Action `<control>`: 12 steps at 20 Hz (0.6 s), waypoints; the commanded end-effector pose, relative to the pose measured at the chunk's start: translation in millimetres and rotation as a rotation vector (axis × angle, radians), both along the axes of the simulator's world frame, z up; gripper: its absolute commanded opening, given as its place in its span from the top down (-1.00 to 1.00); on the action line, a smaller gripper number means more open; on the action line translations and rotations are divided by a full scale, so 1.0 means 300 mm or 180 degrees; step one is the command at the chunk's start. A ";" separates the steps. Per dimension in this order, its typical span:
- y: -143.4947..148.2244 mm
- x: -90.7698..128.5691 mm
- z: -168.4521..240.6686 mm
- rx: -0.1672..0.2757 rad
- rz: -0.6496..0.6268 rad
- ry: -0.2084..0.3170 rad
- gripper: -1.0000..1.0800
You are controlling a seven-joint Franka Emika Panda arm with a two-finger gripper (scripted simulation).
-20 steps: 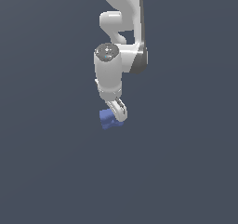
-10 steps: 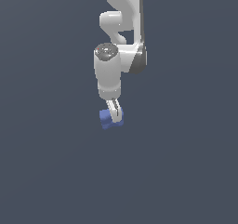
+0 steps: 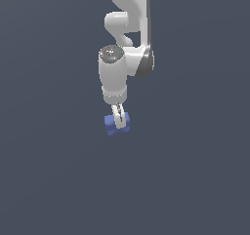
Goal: Pick up the object and move it to a goal position.
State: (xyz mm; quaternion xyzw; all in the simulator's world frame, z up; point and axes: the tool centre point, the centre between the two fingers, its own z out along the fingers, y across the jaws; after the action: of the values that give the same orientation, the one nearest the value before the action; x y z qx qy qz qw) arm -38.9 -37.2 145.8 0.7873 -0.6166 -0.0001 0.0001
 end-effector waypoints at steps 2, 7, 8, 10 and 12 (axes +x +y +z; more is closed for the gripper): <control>0.000 0.000 -0.005 0.0000 0.0000 0.0000 -0.92; -0.001 -0.002 -0.060 -0.0001 -0.0007 0.0000 -0.92; -0.001 -0.003 -0.078 -0.0002 -0.0009 0.0000 -0.92; -0.001 -0.004 -0.114 -0.0002 -0.0011 0.0000 -0.92; -0.001 -0.004 -0.141 -0.0002 -0.0014 0.0000 -0.92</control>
State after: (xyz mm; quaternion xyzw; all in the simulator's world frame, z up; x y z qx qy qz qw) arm -40.2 -37.6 110.1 0.7861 -0.6181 -0.0001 0.0005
